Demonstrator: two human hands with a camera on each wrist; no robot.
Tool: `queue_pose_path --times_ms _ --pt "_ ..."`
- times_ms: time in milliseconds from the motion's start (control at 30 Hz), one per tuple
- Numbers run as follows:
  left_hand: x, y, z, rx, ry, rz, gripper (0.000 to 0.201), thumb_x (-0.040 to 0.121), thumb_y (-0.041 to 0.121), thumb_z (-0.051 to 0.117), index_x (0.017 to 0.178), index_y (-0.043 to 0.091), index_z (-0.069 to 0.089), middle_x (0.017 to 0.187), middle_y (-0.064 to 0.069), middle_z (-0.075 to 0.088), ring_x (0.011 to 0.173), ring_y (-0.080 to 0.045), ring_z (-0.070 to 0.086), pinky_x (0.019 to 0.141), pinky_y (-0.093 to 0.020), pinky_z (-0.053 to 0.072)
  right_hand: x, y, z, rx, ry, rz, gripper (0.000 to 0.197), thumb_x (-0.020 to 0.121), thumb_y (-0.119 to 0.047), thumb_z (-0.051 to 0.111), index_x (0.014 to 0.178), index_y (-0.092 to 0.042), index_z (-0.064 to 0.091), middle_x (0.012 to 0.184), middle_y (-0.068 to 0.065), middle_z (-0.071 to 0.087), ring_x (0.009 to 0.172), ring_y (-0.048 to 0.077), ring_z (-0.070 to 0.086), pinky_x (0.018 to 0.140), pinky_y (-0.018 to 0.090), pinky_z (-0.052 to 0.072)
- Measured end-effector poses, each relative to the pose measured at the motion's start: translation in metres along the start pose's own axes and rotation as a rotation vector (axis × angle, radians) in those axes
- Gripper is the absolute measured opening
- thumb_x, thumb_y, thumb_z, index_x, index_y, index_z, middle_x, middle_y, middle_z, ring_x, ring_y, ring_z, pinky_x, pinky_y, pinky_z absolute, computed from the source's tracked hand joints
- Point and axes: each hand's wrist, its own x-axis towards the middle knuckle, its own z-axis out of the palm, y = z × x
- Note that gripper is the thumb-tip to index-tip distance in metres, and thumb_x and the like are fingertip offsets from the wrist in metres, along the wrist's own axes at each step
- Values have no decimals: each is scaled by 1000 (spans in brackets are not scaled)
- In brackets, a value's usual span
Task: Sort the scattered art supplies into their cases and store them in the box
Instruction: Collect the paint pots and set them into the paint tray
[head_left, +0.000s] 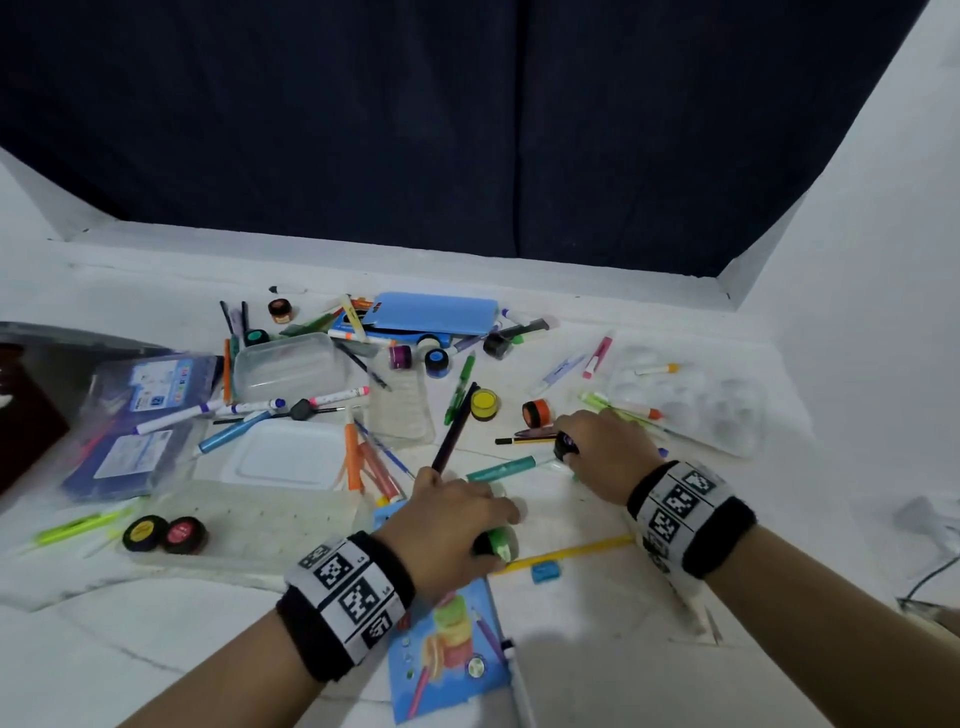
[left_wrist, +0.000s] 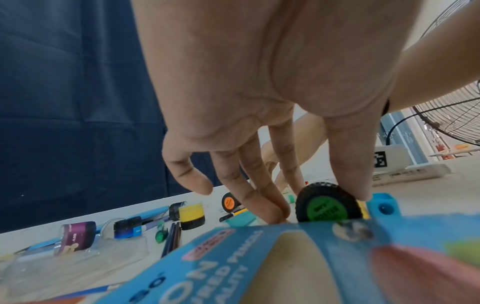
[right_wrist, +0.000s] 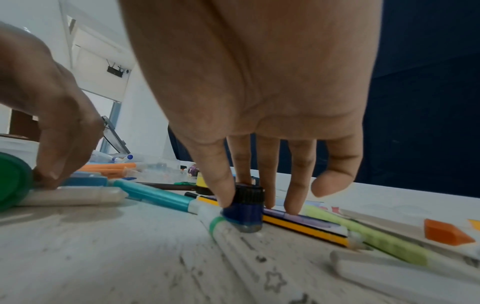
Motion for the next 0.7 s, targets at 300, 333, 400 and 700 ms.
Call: queue_pose_path --times_ms 300,333,400,700 --pt "-18 -12 -23 -390 227 11 37 92 32 66 129 27 61 114 8 60 104 -8 58 94 -32 49 -21 -22 -26 278 193 -101 18 91 -21 54 109 -22 57 98 1 62 93 24 58 75 38 49" --pt "-25 -16 -27 -438 287 4 37 93 31 66 129 26 62 113 10 60 103 -4 57 94 -30 49 -24 -28 -29 365 221 -129 18 90 -21 56 107 -25 57 97 -1 62 92 22 59 76 38 50" --pt "-42 -25 -33 -516 411 -26 37 92 31 67 129 28 62 112 15 61 100 1 59 91 -26 51 -31 -44 -32 554 264 -176 20 87 -19 60 106 -27 59 95 -4 65 90 17 62 79 37 52" --pt "-129 -90 -50 -858 778 -266 30 79 22 78 109 22 72 99 8 74 91 -12 71 79 -14 53 -43 -137 -28 1052 199 -145 13 87 -23 73 99 -24 67 89 -6 71 78 7 69 70 25 56"
